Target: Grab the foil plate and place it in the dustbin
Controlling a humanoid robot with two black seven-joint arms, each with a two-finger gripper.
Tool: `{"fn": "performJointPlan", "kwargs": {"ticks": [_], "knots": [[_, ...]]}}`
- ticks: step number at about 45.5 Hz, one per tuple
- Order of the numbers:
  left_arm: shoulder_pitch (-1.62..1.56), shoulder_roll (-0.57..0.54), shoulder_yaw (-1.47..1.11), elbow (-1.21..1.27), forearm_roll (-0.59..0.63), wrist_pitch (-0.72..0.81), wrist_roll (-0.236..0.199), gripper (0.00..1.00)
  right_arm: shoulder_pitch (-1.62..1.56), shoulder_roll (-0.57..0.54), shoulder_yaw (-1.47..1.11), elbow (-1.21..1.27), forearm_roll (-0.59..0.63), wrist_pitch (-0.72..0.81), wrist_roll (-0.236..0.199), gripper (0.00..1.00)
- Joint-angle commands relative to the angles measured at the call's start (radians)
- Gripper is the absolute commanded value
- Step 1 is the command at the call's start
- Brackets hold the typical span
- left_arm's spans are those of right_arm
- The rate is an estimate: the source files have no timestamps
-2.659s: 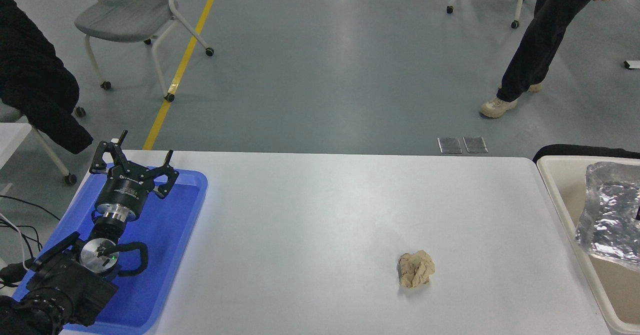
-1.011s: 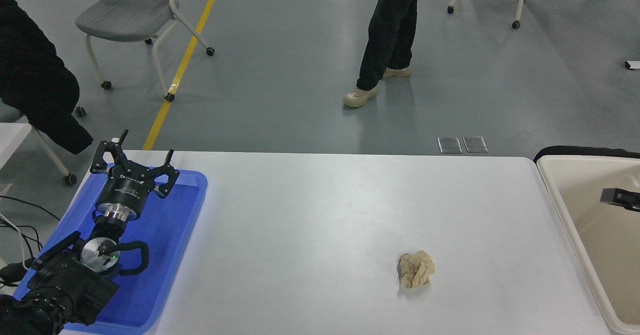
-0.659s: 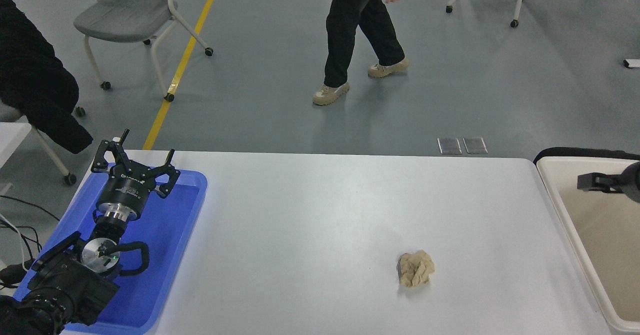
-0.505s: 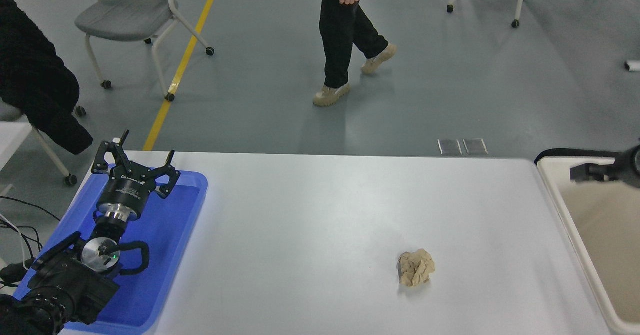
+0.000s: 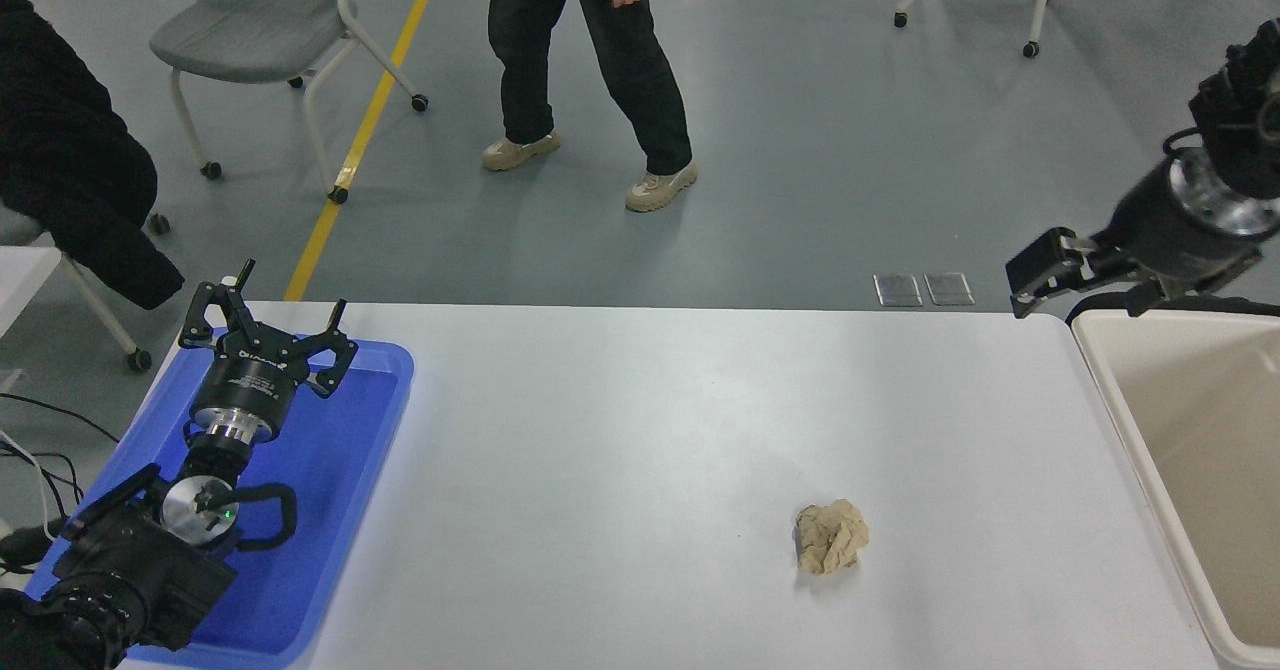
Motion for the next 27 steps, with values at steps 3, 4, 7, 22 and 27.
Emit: {"fn": "performJointPlan", "kwargs": {"ticks": [3, 4, 7, 22, 27], "knots": [[0.001, 0.0, 0.0, 0.0, 0.0, 0.0, 0.0, 1.0, 0.089, 0.209, -0.002, 0.038, 0.156, 0.023, 0.0, 1.0], [0.001, 0.0, 0.0, 0.0, 0.0, 0.0, 0.0, 1.0, 0.097, 0.218, -0.002, 0.038, 0.173, 0.023, 0.0, 1.0], [0.001, 0.0, 0.0, 0.0, 0.0, 0.0, 0.0, 1.0, 0.125, 0.235, -0.005, 0.04, 0.221, 0.023, 0.0, 1.0], [0.001, 0.0, 0.0, 0.0, 0.0, 0.0, -0.001, 1.0, 0.278, 0.229, 0.001, 0.187, 0.255, 0.023, -0.001, 1.0], [0.001, 0.0, 0.0, 0.0, 0.0, 0.0, -0.001, 1.0, 0.301, 0.165, -0.011, 0.231, 0.252, 0.023, -0.001, 1.0]]}}
